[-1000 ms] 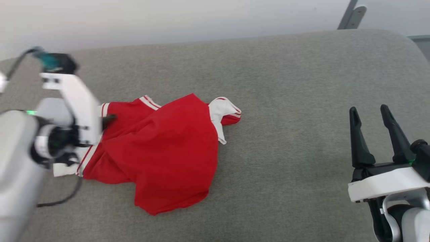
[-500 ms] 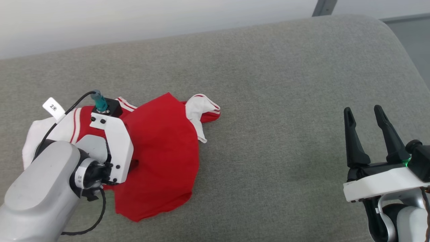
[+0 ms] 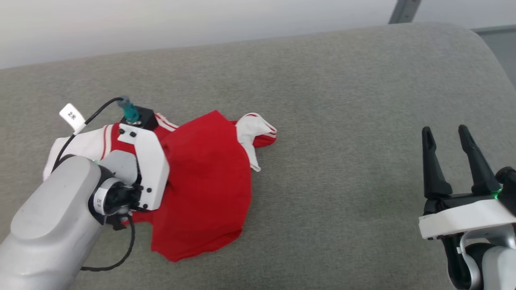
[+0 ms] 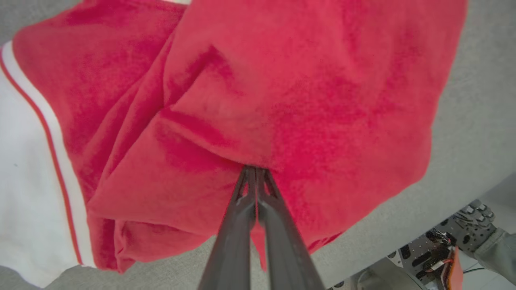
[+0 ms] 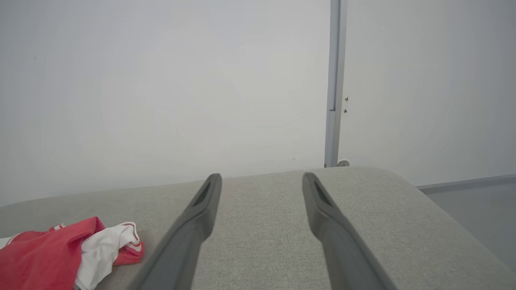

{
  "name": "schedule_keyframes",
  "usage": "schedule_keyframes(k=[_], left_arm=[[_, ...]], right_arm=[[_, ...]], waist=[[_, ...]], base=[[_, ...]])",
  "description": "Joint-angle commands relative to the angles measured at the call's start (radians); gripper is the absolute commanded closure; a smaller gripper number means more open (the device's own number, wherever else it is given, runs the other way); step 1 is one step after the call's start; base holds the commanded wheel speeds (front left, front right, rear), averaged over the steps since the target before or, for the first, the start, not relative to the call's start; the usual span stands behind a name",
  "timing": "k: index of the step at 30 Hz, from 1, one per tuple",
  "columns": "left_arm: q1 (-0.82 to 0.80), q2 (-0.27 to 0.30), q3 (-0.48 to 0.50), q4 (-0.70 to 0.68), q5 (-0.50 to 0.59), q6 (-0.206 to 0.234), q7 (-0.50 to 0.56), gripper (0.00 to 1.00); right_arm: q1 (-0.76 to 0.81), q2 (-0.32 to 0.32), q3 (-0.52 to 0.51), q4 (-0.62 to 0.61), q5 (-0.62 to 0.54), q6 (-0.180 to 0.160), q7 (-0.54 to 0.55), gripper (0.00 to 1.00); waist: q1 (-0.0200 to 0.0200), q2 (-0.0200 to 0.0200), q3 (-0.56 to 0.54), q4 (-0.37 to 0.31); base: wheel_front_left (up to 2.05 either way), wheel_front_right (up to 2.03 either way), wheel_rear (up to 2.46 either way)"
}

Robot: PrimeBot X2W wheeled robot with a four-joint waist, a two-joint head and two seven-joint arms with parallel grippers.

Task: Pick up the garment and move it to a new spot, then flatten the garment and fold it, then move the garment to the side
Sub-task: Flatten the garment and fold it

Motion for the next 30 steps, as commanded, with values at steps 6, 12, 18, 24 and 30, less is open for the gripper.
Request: schedule_keyframes(k=[6, 12, 18, 24, 30], left_arm=[[0.063, 0.034, -0.001, -0.175, -0.027, 0.044, 0.050, 1.00], [0.184, 0.095, -0.003, -0.403, -0.043, 0.129, 0.094, 1.00], [0.301, 0.126, -0.011, -0.498, -0.067, 0.187, 0.097, 1.00], [0.357, 0.110, -0.042, -0.472, -0.074, 0.196, 0.093, 1.00], [0.328, 0.076, -0.016, -0.417, -0.056, 0.176, 0.007, 0.00]], right_arm=[[0.003, 0.001, -0.020, -0.020, -0.010, -0.001, 0.009, 0.00], [-0.005, 0.001, -0.027, -0.036, -0.012, -0.001, 0.016, 0.00], [-0.014, 0.001, -0.021, -0.034, -0.006, -0.001, 0.016, 0.00], [-0.027, 0.001, -0.009, -0.024, -0.003, -0.001, 0.017, 0.00], [-0.025, 0.001, 0.017, -0.013, -0.001, -0.001, 0.029, 0.00]], waist=[[0.0000, 0.0000, -0.004, 0.046], [0.0000, 0.0000, 0.012, 0.066], [0.0000, 0.0000, 0.031, 0.067], [0.0000, 0.0000, 0.043, 0.064], [0.0000, 0.0000, 0.037, 0.069]], base=[[0.00, 0.00, 0.00], [0.00, 0.00, 0.00], [0.00, 0.00, 0.00], [0.00, 0.00, 0.00], [0.00, 0.00, 0.00]])
